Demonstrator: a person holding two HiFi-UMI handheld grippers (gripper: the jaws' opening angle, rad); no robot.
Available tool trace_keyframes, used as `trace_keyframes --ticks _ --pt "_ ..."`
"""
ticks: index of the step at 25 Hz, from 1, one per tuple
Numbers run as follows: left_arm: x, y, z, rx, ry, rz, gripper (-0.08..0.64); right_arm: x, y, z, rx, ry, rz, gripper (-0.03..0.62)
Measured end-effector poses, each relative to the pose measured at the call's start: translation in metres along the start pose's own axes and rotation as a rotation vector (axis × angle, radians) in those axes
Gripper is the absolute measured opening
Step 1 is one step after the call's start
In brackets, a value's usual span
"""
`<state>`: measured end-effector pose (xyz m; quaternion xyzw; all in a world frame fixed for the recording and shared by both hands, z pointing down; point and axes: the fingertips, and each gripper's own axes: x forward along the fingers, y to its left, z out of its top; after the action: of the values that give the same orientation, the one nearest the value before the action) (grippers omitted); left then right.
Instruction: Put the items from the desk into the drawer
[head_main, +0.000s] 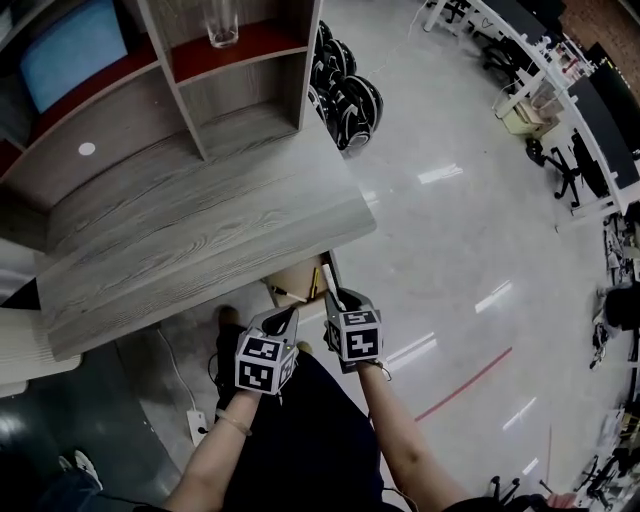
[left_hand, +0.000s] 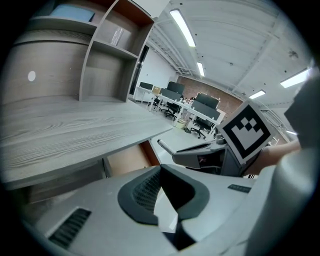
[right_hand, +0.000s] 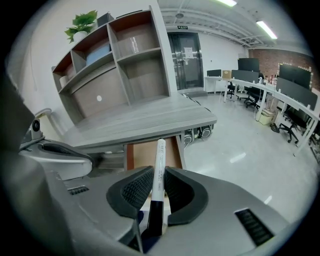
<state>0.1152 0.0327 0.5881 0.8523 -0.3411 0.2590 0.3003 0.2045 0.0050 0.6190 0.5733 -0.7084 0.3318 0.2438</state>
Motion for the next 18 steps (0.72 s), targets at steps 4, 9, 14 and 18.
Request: trace_keyframes --ticks 4,9,14,18 --pt "-0.002 0.009 -0.008 -0.019 0.003 0.021 0.029 0.020 0.009 -0.008 -0.012 0.024 0.028 0.066" --pt "-0.003 0.023 -0.020 -0.047 0.012 0.040 0.029 0.051 0.016 -0.015 -0.014 0.043 0.048 0.066" --pt "-0.004 0.040 -0.028 -0.058 0.027 0.052 0.029 0.082 0.017 -0.014 0.000 0.042 0.045 0.066" --pt "-0.003 0.049 -0.032 -0.068 0.030 0.059 0.029 0.104 0.016 0.002 0.017 0.009 0.048 0.071"
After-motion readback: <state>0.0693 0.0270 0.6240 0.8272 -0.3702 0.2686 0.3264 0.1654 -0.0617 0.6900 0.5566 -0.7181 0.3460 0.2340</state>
